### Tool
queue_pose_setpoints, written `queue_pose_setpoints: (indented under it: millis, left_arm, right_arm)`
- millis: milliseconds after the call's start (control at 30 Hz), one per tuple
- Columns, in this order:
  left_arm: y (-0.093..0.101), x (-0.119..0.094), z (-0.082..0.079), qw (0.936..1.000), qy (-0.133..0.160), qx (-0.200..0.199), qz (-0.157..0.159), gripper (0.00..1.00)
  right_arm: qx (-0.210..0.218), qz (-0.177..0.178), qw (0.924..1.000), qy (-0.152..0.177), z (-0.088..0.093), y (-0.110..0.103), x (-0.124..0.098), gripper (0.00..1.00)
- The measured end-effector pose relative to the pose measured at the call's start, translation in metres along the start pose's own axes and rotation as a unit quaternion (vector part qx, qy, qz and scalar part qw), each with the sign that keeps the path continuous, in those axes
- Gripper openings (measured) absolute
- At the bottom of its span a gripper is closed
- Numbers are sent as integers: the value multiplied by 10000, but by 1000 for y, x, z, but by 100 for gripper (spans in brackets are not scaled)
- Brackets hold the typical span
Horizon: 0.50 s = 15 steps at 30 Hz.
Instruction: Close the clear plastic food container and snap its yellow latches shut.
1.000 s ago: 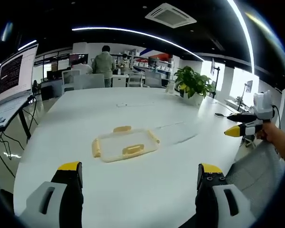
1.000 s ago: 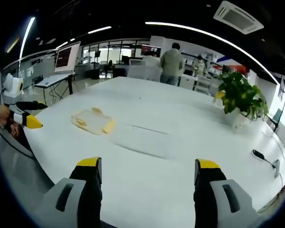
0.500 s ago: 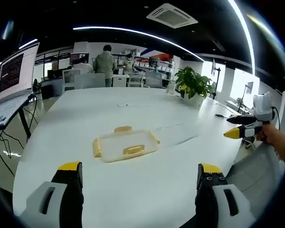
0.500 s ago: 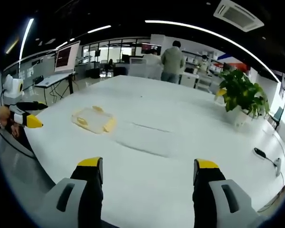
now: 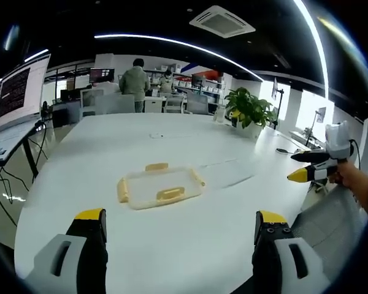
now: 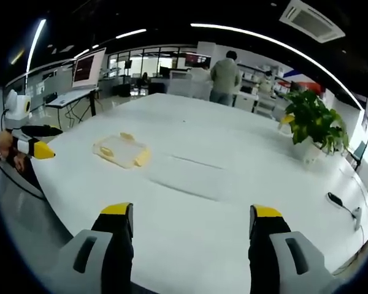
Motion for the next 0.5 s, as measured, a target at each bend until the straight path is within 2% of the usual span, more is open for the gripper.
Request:
queue_pose_setpoints:
  millis: [233,300,500]
  left_arm:
    - [-1,1,2,10000,-74,-33,-15,99]
    - [-1,2,4,9999,-112,-64,-3,99]
    - [-1,1,4,9999,-124,-56,-12,99]
  right_arm:
    - [159,-38,9999,-9,1,0,2,75]
    - [354,-70,9993,-43,3,0,3,75]
    - [339,-77,9994,-14,2,0,3,75]
Point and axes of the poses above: the point that each gripper's makers call its tool centre point, and the gripper's own axes: x roughly forward along the fingers, y roughly to its right, z roughly out of its underside, the point moved 5 cm from there along -x, roughly backward along the fingers, and after that the axes turned 12 degrees about y, right-handed, at the moved point
